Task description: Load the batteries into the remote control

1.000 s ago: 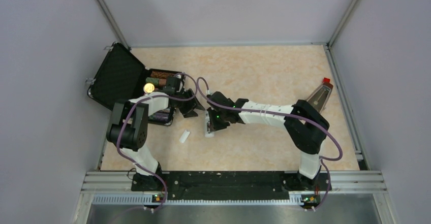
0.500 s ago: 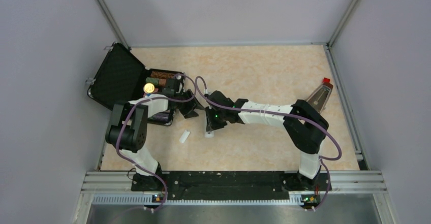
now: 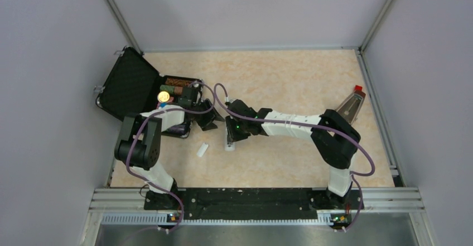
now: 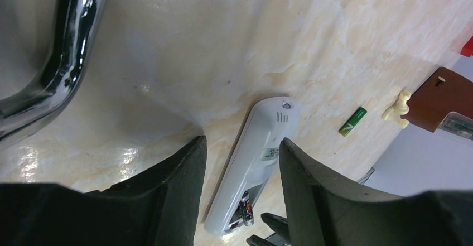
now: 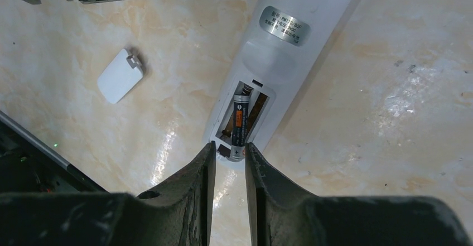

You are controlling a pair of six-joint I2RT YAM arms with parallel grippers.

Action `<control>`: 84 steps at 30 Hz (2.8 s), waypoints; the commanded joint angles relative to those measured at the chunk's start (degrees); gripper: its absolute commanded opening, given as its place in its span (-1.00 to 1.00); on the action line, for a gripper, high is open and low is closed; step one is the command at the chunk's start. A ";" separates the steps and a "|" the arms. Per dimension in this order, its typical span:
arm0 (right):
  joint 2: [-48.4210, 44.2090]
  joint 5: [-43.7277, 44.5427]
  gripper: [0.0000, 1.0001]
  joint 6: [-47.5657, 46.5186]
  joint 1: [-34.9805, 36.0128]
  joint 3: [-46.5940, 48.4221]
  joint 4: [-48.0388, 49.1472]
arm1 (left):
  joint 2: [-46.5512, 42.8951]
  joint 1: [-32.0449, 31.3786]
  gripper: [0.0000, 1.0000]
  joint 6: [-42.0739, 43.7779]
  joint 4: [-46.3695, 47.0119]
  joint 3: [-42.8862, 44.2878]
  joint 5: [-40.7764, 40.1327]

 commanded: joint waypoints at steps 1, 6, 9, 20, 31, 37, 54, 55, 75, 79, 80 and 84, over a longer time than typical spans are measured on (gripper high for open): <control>0.96 1.88 -0.48 -1.23 0.49 3.47 -0.35 | -1.74 -0.12 0.13 0.58 -2.35 -1.42 -3.09; 1.95 0.10 -0.44 -1.07 0.56 3.81 -0.34 | -2.37 -0.12 0.14 0.05 -2.35 -1.47 -2.93; 2.41 -1.10 -0.44 -0.91 0.49 4.17 -0.37 | -2.57 -0.06 0.13 -0.17 -2.14 -1.74 -2.76; 3.06 -4.65 -0.44 -0.08 0.48 4.76 0.55 | -3.11 -0.12 0.14 -0.78 -1.55 -2.83 -1.97; 1.83 -5.95 -0.44 1.27 -0.32 2.86 5.02 | -4.10 -0.12 0.14 -0.77 -1.29 -2.70 -1.77; -2.26 -2.64 -0.44 -0.26 -1.21 1.56 3.92 | -5.48 -0.12 0.14 -0.75 -1.83 -2.11 -1.77; -19.61 4.07 -0.48 -28.76 4.90 -31.02 46.19 | -4.23 -0.21 0.16 9.16 -0.09 3.79 3.14; -19.88 4.38 -0.47 -29.97 5.59 -33.01 50.75 | -3.54 -0.21 0.16 9.71 0.64 4.13 4.26; -9.27 3.89 -0.43 -42.16 8.13 -28.50 54.92 | 4.19 -0.83 0.16 14.62 0.81 9.00 7.16; -8.13 2.99 -0.45 -43.38 8.12 -26.93 52.25 | 4.62 -0.83 0.16 15.69 -0.35 8.94 6.69; -8.03 2.81 -0.45 -43.55 8.11 -26.83 51.91 | 4.67 -0.83 0.16 15.76 -0.38 8.83 6.60; -6.94 2.72 -0.46 -44.37 8.13 -25.63 49.44 | 4.91 -0.91 0.16 15.45 -0.12 8.37 6.78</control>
